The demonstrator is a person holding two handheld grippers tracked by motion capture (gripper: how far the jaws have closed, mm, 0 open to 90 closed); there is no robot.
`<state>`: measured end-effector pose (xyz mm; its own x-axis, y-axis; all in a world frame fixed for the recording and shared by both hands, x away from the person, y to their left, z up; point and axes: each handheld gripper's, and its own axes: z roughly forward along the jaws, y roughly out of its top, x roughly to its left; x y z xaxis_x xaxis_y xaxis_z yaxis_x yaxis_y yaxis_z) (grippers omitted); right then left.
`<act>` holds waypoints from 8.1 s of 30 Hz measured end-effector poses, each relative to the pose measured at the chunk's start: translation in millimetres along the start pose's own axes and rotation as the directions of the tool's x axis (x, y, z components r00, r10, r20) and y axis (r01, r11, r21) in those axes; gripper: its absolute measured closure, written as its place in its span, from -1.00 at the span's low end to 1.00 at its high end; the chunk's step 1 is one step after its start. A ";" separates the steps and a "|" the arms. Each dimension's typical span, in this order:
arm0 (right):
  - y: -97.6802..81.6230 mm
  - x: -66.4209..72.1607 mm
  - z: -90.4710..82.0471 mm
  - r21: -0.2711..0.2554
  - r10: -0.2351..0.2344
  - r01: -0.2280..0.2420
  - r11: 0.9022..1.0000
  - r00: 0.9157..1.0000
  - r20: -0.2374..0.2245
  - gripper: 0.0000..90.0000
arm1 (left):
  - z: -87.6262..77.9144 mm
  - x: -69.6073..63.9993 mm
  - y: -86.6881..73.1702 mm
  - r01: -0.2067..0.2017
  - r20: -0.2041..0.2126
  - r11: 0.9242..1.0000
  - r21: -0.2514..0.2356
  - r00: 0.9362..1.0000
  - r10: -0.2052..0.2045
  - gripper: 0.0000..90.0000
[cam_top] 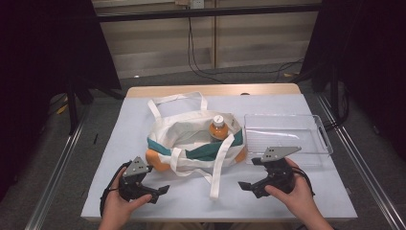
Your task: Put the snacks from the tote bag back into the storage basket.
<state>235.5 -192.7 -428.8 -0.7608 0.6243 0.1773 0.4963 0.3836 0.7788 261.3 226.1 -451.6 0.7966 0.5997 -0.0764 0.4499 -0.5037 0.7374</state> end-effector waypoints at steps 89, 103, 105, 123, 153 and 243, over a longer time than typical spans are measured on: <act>142.7 -30.5 -1.0 0.173 -0.027 0.010 0.985 0.995 0.096 -0.42 | -5.0 -6.7 -5.6 -0.011 0.010 1.000 0.022 1.000 0.011 -0.88; 147.5 -34.6 7.3 0.183 -0.036 0.018 0.983 0.994 0.099 -0.38 | -4.4 -6.6 -6.3 -0.003 0.010 1.000 0.019 1.000 0.003 -0.88; 148.3 -34.8 9.4 0.180 -0.043 0.025 0.983 0.994 0.097 -0.38 | -4.6 -6.7 -6.2 -0.005 0.008 1.000 0.023 1.000 0.005 -0.88; 153.6 -38.6 19.5 0.191 -0.075 0.054 0.980 0.992 0.105 -0.24 | -4.6 -5.9 -6.7 -0.011 0.006 0.999 0.031 1.000 0.011 -0.88; 166.4 -40.5 45.5 0.218 -0.094 0.071 0.973 0.991 0.096 -0.05 | -4.7 -6.0 -8.1 -0.011 0.010 1.000 0.026 1.000 0.011 -0.88; 191.1 -36.6 54.2 0.364 -0.091 0.043 0.930 0.989 0.115 0.33 | -2.7 -5.6 -9.0 -0.018 0.010 0.999 0.047 1.000 0.017 -0.88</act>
<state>380.9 -105.3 -319.0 -0.7498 0.6607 0.0358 0.5811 0.6317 0.5131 251.6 229.0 -456.0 0.8082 0.5847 -0.0705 0.4544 -0.5430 0.7062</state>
